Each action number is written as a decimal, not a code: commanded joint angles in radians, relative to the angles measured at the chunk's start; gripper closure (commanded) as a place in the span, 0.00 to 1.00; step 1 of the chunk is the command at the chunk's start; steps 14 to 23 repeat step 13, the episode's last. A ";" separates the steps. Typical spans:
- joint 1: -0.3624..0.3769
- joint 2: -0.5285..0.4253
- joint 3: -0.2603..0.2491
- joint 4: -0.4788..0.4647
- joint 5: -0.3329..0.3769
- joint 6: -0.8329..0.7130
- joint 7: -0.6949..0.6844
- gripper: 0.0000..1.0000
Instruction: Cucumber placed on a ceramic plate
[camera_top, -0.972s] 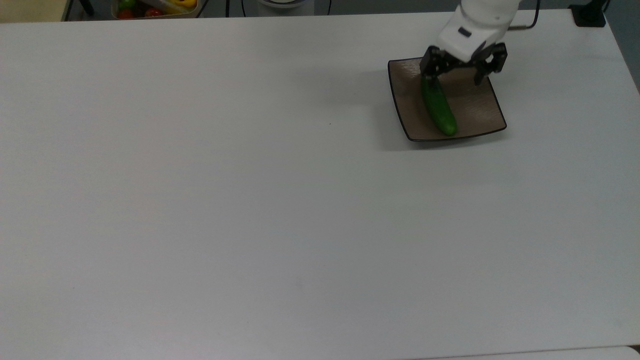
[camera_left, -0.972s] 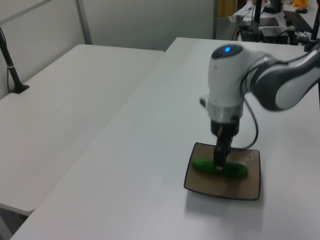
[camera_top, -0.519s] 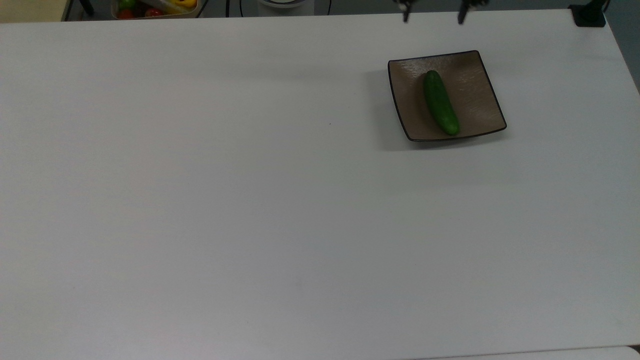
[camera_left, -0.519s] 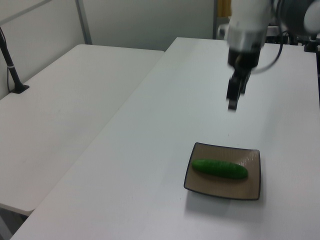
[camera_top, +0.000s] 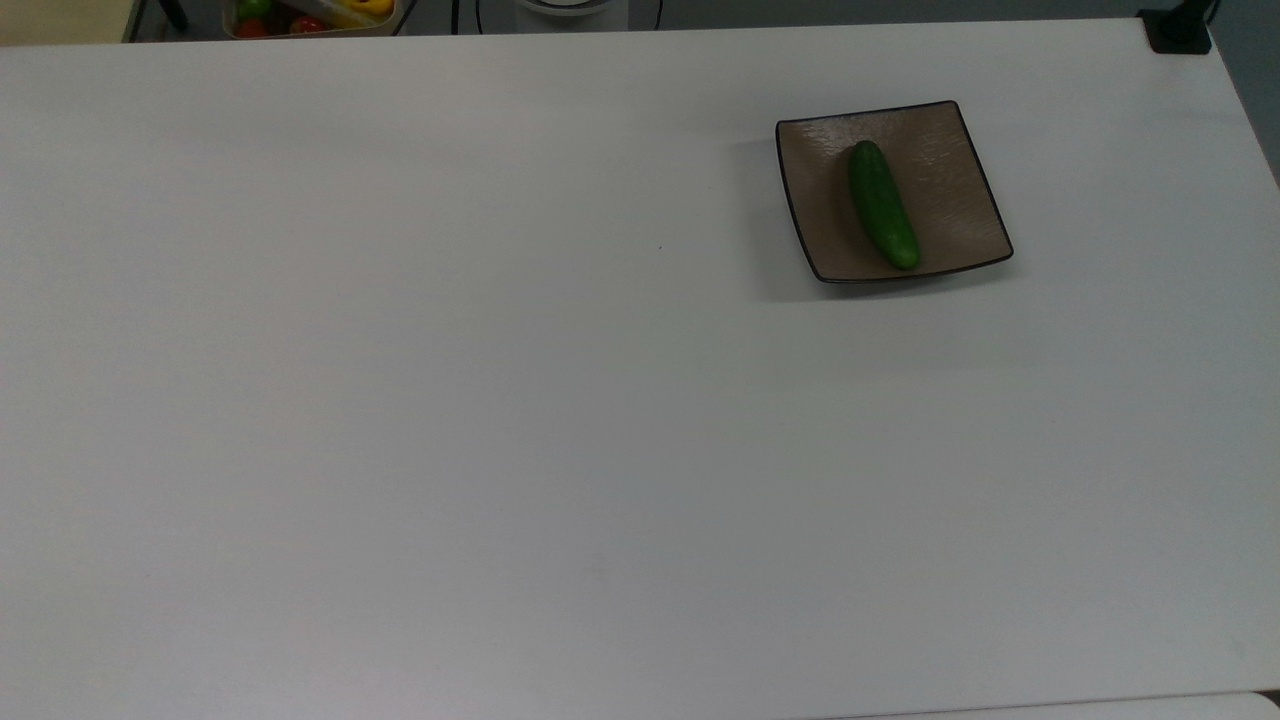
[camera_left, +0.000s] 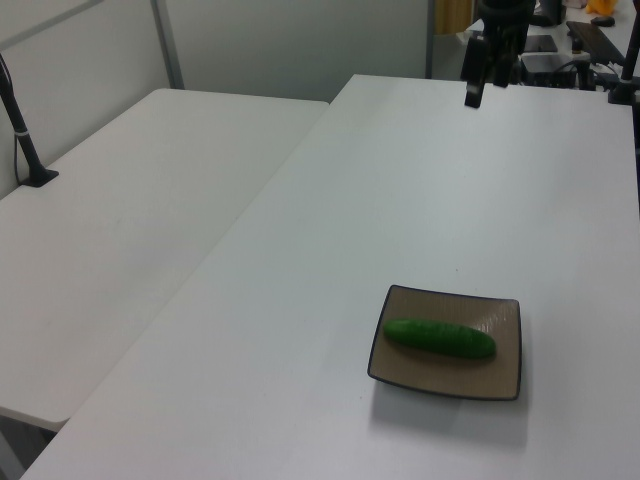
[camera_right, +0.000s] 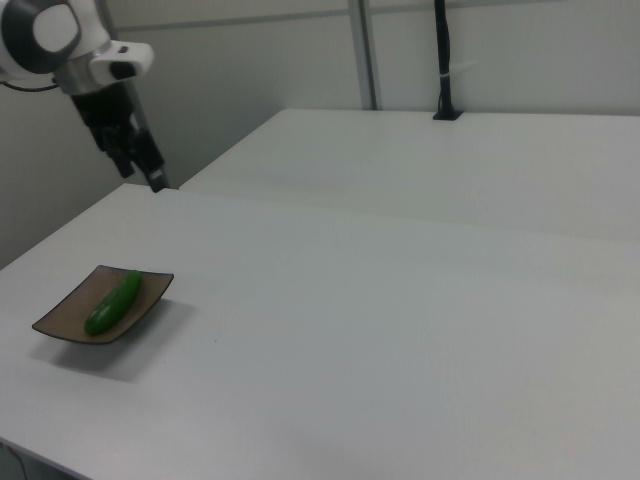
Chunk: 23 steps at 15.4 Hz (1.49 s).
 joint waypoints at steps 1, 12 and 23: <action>-0.094 -0.003 0.006 -0.016 0.046 -0.011 -0.206 0.00; -0.193 0.045 -0.004 -0.031 0.073 0.067 -0.556 0.00; -0.191 0.046 -0.003 -0.031 0.073 0.067 -0.556 0.00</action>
